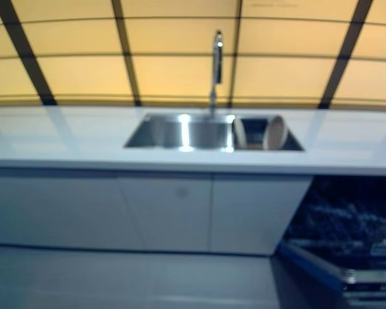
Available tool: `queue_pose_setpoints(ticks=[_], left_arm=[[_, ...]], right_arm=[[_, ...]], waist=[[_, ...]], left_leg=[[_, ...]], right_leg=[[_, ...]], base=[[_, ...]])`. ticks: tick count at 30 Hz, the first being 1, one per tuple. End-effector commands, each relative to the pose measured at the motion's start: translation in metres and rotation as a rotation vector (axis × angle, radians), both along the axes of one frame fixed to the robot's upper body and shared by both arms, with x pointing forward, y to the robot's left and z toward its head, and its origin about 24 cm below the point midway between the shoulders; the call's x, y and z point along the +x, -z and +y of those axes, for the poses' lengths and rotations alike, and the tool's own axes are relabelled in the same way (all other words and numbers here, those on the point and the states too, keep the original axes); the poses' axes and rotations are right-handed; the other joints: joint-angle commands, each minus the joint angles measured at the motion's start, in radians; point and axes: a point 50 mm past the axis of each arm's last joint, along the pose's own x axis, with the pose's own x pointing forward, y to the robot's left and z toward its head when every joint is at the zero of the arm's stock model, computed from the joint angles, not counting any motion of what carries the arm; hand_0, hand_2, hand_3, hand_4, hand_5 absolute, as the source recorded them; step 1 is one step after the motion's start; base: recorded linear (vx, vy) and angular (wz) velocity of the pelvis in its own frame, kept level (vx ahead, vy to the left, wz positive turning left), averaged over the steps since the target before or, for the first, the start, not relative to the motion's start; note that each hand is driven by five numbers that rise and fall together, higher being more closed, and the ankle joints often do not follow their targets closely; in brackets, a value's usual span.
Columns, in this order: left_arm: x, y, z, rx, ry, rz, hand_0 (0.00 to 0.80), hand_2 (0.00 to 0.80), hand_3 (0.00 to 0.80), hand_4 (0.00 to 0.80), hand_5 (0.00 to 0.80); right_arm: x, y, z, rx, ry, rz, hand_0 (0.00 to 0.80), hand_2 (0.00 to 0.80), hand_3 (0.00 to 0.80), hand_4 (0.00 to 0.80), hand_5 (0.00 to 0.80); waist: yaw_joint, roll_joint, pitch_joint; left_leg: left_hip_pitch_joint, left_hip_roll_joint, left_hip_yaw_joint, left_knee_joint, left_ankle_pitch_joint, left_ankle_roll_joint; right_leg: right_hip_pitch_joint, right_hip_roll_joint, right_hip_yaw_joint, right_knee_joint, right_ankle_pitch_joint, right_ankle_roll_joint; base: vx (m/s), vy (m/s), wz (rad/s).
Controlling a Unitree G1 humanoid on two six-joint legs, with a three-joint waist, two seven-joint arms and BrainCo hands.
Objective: Take plates into dishwasher
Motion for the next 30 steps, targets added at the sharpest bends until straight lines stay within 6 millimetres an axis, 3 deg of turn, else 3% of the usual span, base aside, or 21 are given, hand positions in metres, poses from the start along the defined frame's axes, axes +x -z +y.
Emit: queue_pose_setpoints(ticks=[1, 4, 7, 11, 12, 14, 17, 20, 21, 24, 25, 26, 27, 30], left_arm=[[0.023, 0.000, -0.022, -0.034, 0.072, -0.012, 0.000, 0.000, 0.000, 0.000, 0.000], [0.029, -0.005, -0.004, -0.001, 0.115, -0.011, 0.000, 0.000, 0.000, 0.000, 0.000], [0.032, -0.008, 0.008, 0.027, 0.149, -0.015, 0.000, 0.000, 0.000, 0.000, 0.000], [0.028, -0.011, 0.021, 0.051, 0.151, -0.019, 0.000, 0.000, 0.000, 0.000, 0.000], [0.027, -0.011, 0.021, 0.051, 0.149, -0.019, 0.000, 0.000, 0.000, 0.000, 0.000], [0.020, -0.011, 0.026, 0.057, 0.120, -0.018, 0.000, 0.000, 0.000, 0.000, 0.000], [0.013, -0.009, 0.027, 0.055, 0.083, -0.017, 0.000, 0.000, 0.000, 0.000, 0.000], [0.008, -0.008, 0.026, 0.054, 0.054, -0.016, 0.000, 0.000, 0.000, 0.000, 0.000], [0.002, -0.006, 0.024, 0.058, 0.012, -0.018, 0.000, 0.000, 0.000, 0.000, 0.000], [-0.005, -0.005, 0.026, 0.067, -0.024, -0.009, 0.000, 0.000, 0.000, 0.000, 0.000], [-0.006, -0.005, 0.027, 0.068, -0.026, -0.008, 0.000, 0.000, 0.000, 0.000, 0.000], [-0.009, -0.005, 0.030, 0.066, -0.031, -0.002, 0.000, 0.000, 0.000, 0.000, 0.000], [-0.009, -0.005, 0.030, 0.066, -0.031, -0.002, 0.000, 0.000, 0.000, 0.000, 0.000], [-0.015, -0.003, 0.026, 0.056, -0.051, 0.006, 0.000, 0.000, 0.000, 0.000, 0.000]], right_arm=[[0.033, -0.008, 0.007, 0.078, -0.141, -0.075, 0.000, 0.000, 0.000, 0.000, 0.000], [0.071, -0.029, 0.016, 0.232, -0.341, -0.196, 0.000, 0.000, 0.000, 0.000, 0.000], [0.101, -0.056, 0.012, 0.255, -0.520, -0.326, 0.000, 0.000, 0.000, 0.000, 0.000], [0.145, -0.124, 0.008, 0.326, -0.715, -0.544, 0.000, 0.000, 0.000, 0.000, 0.000], [0.147, -0.129, 0.007, 0.330, -0.724, -0.559, 0.000, 0.000, 0.000, 0.000, 0.000], [0.166, -0.183, 0.016, 0.400, -0.852, -0.722, 0.000, 0.000, 0.000, 0.000, 0.000], [0.177, -0.232, 0.028, 0.479, -0.958, -0.858, 0.000, 0.000, 0.000, 0.000, 0.000], [0.182, -0.255, 0.032, 0.514, -0.989, -0.936, 0.000, 0.000, 0.000, 0.000, 0.000], [0.187, -0.283, 0.035, 0.580, -0.990, -1.035, 0.000, 0.000, 0.000, 0.000, 0.000], [0.193, -0.309, 0.034, 0.665, -0.960, -1.144, 0.000, 0.000, 0.000, 0.000, 0.000], [0.193, -0.311, 0.034, 0.673, -0.960, -1.156, 0.000, 0.000, 0.000, 0.000, 0.000], [0.195, -0.315, 0.034, 0.655, -0.972, -1.181, 0.000, 0.000, 0.000, 0.000, 0.000], [0.195, -0.315, 0.034, 0.655, -0.972, -1.181, 0.000, 0.000, 0.000, 0.000, 0.000], [0.198, -0.320, 0.041, 0.613, -1.002, -1.198, 0.000, 0.000, 0.000, 0.000, 0.000]], waist=[[0.023, -0.004, 0.043], [0.036, -0.023, 0.053], [0.045, -0.040, 0.059], [0.033, -0.056, 0.059], [0.032, -0.056, 0.059], [0.015, -0.059, 0.053], [0.003, -0.060, 0.046], [0.001, -0.060, 0.042], [0.002, -0.067, 0.040], [0.015, -0.091, 0.051], [0.017, -0.092, 0.053], [0.033, -0.091, 0.067], [0.033, -0.091, 0.067], [0.069, -0.049, 0.101]], left_leg=[[-0.002, -0.137, -0.013, 0.007, -0.010, 0.131], [-0.007, -0.132, -0.018, 0.013, -0.009, 0.127], [-0.015, -0.126, -0.015, 0.013, -0.007, 0.127], [-0.016, -0.120, -0.005, 0.012, -0.009, 0.123], [-0.016, -0.119, -0.004, 0.012, -0.010, 0.122], [-0.012, -0.115, 0.011, 0.012, -0.014, 0.119], [-0.004, -0.108, 0.024, 0.020, -0.022, 0.114], [-0.002, -0.103, 0.028, 0.041, -0.032, 0.110], [-0.017, -0.093, 0.030, 0.110, -0.050, 0.097], [-0.097, -0.095, 0.036, 0.311, -0.075, 0.080], [-0.118, -0.094, 0.035, 0.342, -0.069, 0.077], [-0.205, -0.090, 0.029, 0.424, -0.010, 0.063], [-0.207, -0.089, 0.028, 0.426, -0.011, 0.062], [-0.285, -0.079, 0.017, 0.304, 0.142, 0.037]], right_leg=[[0.000, 0.107, -0.001, 0.044, -0.029, -0.066], [0.001, 0.109, -0.007, 0.045, -0.029, -0.063], [-0.004, 0.113, -0.015, 0.042, -0.025, -0.063], [-0.008, 0.120, -0.013, 0.041, -0.027, -0.063], [-0.008, 0.121, -0.013, 0.041, -0.027, -0.063], [-0.010, 0.127, -0.005, 0.041, -0.031, -0.066], [-0.005, 0.135, 0.010, 0.038, -0.036, -0.073], [0.004, 0.140, 0.017, 0.031, -0.038, -0.081], [0.015, 0.141, 0.021, 0.027, -0.036, -0.092], [0.027, 0.122, 0.017, 0.032, -0.029, -0.109], [0.028, 0.122, 0.018, 0.033, -0.030, -0.112], [0.037, 0.127, 0.029, 0.042, -0.035, -0.122], [0.036, 0.127, 0.029, 0.043, -0.035, -0.122], [0.077, 0.166, 0.081, 0.060, -0.068, -0.126]], base=[[0.011, -0.076, 0.00], [-0.001, -0.149, 0.04], [-0.029, -0.151, 0.04], [-0.006, -0.077, 0.06], [0.000, -0.039, 0.02], [0.011, -0.043, 0.00], [0.029, -0.036, -0.04], [0.064, -0.033, -0.05], [0.094, -0.059, -0.03], [0.071, -0.047, 0.03], [0.069, -0.019, 0.13], [0.043, -0.002, 0.12], [0.119, 0.050, 0.23], [0.206, 0.096, 0.07]])
